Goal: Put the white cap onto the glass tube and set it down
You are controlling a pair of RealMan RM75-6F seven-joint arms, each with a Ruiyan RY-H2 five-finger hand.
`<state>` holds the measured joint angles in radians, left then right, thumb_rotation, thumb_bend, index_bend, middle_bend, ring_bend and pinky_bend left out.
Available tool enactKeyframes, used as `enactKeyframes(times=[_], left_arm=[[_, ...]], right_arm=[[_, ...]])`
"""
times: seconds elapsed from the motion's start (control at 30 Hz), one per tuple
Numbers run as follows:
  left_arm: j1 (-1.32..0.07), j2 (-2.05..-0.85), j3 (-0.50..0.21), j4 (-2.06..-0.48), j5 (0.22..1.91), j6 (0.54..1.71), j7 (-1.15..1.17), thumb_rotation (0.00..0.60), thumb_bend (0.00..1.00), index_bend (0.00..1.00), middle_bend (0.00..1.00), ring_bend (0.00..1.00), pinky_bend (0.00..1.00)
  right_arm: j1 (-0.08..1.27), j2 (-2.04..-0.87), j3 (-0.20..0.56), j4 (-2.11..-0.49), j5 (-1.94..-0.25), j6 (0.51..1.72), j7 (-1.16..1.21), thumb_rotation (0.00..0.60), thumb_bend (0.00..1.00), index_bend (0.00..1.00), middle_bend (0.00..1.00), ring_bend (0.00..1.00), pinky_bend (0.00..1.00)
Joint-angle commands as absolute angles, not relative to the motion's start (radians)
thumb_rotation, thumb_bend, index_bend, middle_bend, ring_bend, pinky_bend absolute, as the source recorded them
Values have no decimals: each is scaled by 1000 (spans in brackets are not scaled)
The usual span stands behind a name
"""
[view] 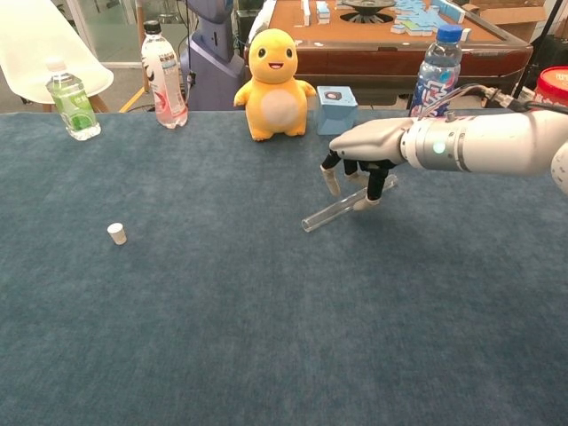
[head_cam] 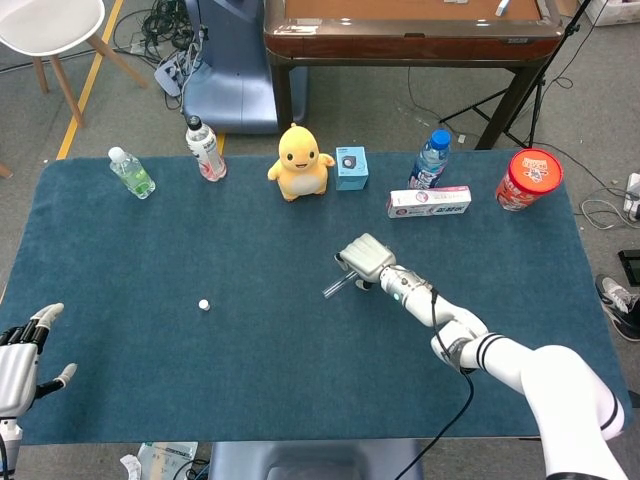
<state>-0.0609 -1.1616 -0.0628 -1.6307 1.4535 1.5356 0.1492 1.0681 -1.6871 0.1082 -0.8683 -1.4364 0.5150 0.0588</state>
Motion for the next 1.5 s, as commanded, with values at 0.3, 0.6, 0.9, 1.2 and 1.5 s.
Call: enactKeyframes(times=[0.3, 0.6, 0.9, 1.2, 1.5], left_arm=[[-59, -1164, -64, -1621, 1449, 1533, 141, 600, 182, 133, 174, 281, 245], [-58, -1168, -64, -1610, 1446, 1529, 131, 600, 182, 132, 174, 281, 246], [-56, -1171, -63, -1601, 1446, 1528, 123, 600, 182, 133, 174, 281, 245], [-53, -1165, -66, -1596, 1449, 1536, 114, 600, 182, 132, 174, 281, 245], [-117, -1107, -95, -1624, 1463, 1462, 65, 600, 182, 135, 177, 286, 245]], right_arm=[[1085, -1721, 100, -821, -1423, 490, 60, 600, 261, 447, 838, 1000, 1000], [1095, -1735, 98, -803, -1413, 475, 52, 600, 263, 482, 838, 1000, 1000], [1094, -1744, 95, -794, -1402, 471, 39, 600, 281, 529, 837, 1000, 1000], [1091, -1724, 102, -825, -1394, 486, 38, 600, 385, 625, 837, 1000, 1000], [1035, -1593, 139, -1010, -1351, 576, 46, 600, 544, 739, 861, 1000, 1000]])
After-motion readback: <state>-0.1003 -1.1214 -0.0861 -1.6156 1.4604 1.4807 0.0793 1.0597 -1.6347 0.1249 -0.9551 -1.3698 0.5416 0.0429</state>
